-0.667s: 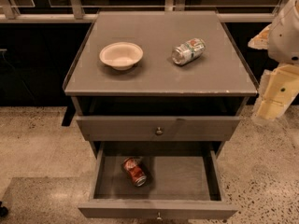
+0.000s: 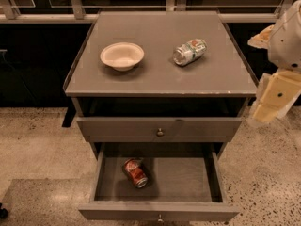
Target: Pick coke can from middle drawer and place on counter
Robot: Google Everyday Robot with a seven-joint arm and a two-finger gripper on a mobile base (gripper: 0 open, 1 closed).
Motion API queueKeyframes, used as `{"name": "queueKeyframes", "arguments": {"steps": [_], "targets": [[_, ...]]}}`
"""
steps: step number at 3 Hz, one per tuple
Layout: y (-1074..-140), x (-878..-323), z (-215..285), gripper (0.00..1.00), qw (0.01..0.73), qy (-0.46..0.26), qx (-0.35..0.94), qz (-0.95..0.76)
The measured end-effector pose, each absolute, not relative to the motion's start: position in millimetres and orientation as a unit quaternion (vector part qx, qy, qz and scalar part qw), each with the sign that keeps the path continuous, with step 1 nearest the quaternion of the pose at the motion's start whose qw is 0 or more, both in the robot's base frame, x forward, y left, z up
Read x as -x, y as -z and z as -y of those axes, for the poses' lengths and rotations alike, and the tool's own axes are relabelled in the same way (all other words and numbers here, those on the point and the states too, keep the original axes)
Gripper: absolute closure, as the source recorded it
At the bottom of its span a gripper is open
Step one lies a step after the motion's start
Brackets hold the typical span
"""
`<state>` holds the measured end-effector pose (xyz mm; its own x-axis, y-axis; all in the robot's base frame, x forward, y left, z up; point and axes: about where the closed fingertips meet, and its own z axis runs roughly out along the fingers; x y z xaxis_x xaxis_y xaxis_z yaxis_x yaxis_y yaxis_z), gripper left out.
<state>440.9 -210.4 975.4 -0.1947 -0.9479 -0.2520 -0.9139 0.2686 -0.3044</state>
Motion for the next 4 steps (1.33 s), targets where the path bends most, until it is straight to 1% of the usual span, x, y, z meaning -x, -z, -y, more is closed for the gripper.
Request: {"name": "queueKeyframes", "arguments": {"steps": [1, 2, 3, 4], "targets": [[-929, -425, 198, 0.00, 0.238, -0.004, 0.568, -0.788], [-859, -413, 185, 0.00, 0.257, -0.065, 0.515, -0.815], [-778, -415, 165, 0.00, 0.254, -0.101, 0.478, -0.835], [-777, -429, 165, 0.00, 0.279, -0.085, 0.468, -0.834]]}}
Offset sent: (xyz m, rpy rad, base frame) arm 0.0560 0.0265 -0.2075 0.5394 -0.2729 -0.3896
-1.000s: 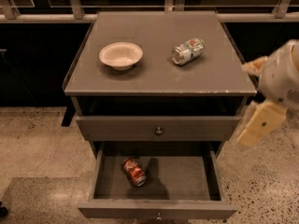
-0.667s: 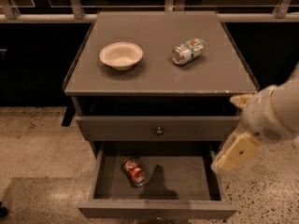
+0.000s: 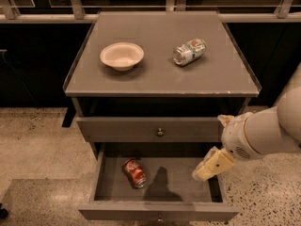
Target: Pick coke can from middle drawer and place on counter
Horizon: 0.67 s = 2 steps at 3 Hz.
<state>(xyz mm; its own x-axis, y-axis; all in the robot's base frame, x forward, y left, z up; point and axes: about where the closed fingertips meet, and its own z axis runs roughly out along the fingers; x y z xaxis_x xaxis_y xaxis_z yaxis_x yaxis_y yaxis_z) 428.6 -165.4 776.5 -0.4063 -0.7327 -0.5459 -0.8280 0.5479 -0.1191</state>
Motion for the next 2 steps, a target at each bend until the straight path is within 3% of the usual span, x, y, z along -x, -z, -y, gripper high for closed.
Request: {"name": "queueKeyframes", "arguments": {"steps": [2], "targets": [[-719, -402, 163, 0.00, 0.291, -0.094, 0.401, -0.864]]}}
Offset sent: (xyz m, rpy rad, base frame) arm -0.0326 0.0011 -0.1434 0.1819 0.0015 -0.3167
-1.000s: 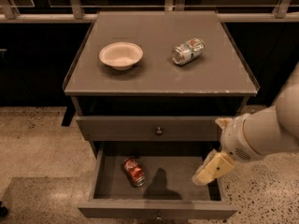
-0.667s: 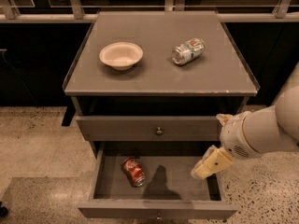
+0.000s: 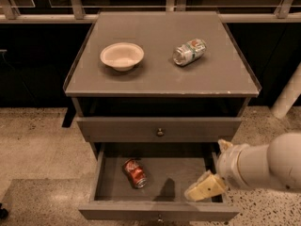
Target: Pick coke can from middle drawer and place on counter
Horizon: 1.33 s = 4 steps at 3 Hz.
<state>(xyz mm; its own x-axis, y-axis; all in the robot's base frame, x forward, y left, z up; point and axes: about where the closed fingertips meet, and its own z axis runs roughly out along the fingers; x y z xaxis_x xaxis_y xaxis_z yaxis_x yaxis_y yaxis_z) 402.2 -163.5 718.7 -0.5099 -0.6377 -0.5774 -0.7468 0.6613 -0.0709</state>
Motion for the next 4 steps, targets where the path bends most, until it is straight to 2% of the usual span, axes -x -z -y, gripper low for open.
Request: {"name": "queueKeyframes", "arguments": {"steps": [2, 4], "targets": [[-609, -396, 142, 0.00, 0.315, -0.173, 0.352, -0.864], [-580, -389, 137, 0.00, 0.312, -0.188, 0.327, -0.872]]}}
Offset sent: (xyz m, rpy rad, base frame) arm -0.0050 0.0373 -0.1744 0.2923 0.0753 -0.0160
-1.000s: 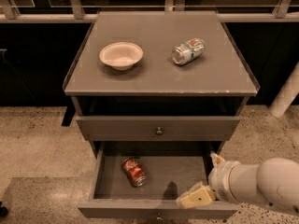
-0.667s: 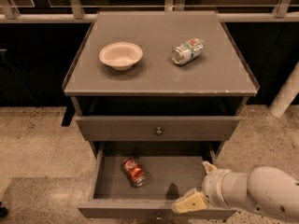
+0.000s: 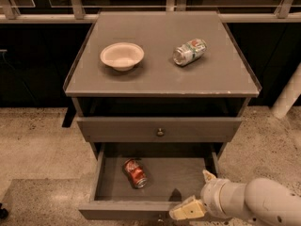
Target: Pick coke can from middle drawer and place on counter
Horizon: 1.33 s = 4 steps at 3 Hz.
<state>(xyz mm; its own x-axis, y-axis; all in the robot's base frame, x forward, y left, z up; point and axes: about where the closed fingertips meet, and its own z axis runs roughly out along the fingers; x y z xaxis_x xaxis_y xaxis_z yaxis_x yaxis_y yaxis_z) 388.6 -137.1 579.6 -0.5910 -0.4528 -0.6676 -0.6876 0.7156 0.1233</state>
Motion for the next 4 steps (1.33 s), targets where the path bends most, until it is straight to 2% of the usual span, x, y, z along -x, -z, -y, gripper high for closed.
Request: {"name": "queueKeyframes", "arguments": {"steps": [2, 3, 4], "targets": [[-497, -409, 110, 0.00, 0.336, -0.210, 0.279, -0.875], [-459, -462, 58, 0.00, 0.370, -0.235, 0.274, -0.856], [-457, -463, 56, 0.00, 0.369, -0.236, 0.274, -0.856]]}}
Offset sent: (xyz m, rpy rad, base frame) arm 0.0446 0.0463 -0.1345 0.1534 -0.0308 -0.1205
